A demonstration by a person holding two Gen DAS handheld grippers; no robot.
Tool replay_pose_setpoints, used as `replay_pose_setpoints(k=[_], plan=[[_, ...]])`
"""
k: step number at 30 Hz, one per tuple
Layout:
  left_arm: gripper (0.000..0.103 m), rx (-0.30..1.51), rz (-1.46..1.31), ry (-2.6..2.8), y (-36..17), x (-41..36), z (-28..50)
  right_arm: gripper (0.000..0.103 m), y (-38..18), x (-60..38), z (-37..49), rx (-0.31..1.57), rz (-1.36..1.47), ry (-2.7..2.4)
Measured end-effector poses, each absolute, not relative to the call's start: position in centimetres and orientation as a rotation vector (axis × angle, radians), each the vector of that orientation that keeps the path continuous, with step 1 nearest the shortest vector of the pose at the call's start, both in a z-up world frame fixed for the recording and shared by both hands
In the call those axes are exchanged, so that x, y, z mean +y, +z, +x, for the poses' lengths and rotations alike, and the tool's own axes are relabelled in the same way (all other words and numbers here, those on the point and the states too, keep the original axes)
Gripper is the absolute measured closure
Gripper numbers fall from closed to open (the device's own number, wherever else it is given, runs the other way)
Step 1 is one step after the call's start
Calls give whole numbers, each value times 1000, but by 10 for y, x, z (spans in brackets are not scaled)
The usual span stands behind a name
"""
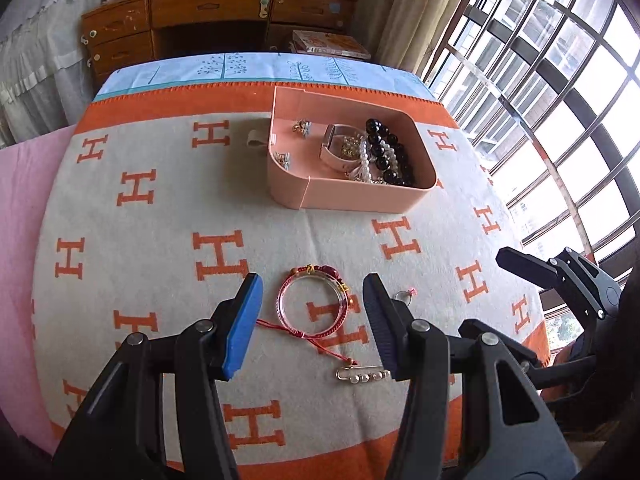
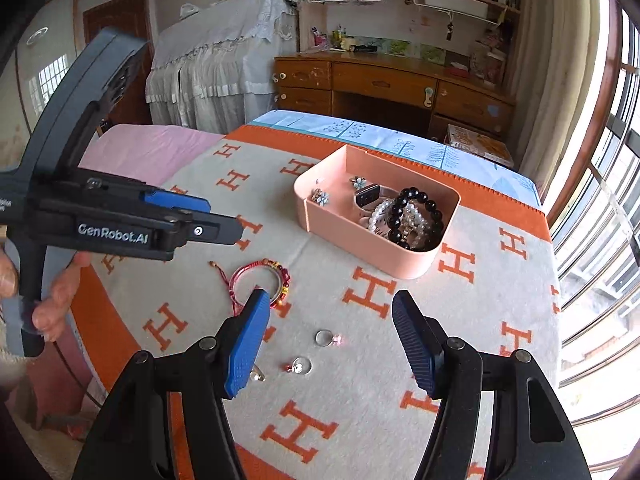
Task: Organize jewelry
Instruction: 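Move the left gripper to the red string bracelet while the right approaches the pearl brooch pin, then grasp the red string bracelet with the left gripper while the right grasps the pearl brooch pin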
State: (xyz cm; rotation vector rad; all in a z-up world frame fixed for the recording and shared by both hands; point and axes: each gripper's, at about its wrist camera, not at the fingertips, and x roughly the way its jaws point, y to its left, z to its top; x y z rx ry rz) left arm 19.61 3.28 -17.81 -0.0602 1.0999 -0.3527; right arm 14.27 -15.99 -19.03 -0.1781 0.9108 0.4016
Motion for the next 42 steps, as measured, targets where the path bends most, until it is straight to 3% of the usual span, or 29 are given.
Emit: replay_pose_setpoints(k=[11, 18, 22, 26, 38, 42], plan=[[55, 1245, -33, -309, -242, 25, 222, 39, -228, -150, 135, 988, -191, 479], [69, 1250, 50, -256, -251, 14, 231, 41, -235, -142, 132, 988, -236, 546], [93, 1233, 99, -227, -251, 11, 229, 53, -245, -131, 130, 996, -289, 606], [97, 1218, 37, -223, -250, 19, 227, 64, -257, -117, 129, 1014, -346, 655], [99, 1176, -94, -196, -245, 48, 213, 69, -279, -84, 140, 1006, -517, 736], [99, 1144, -108, -202, -234, 54, 209, 83, -281, -79, 149, 1049, -490, 763]])
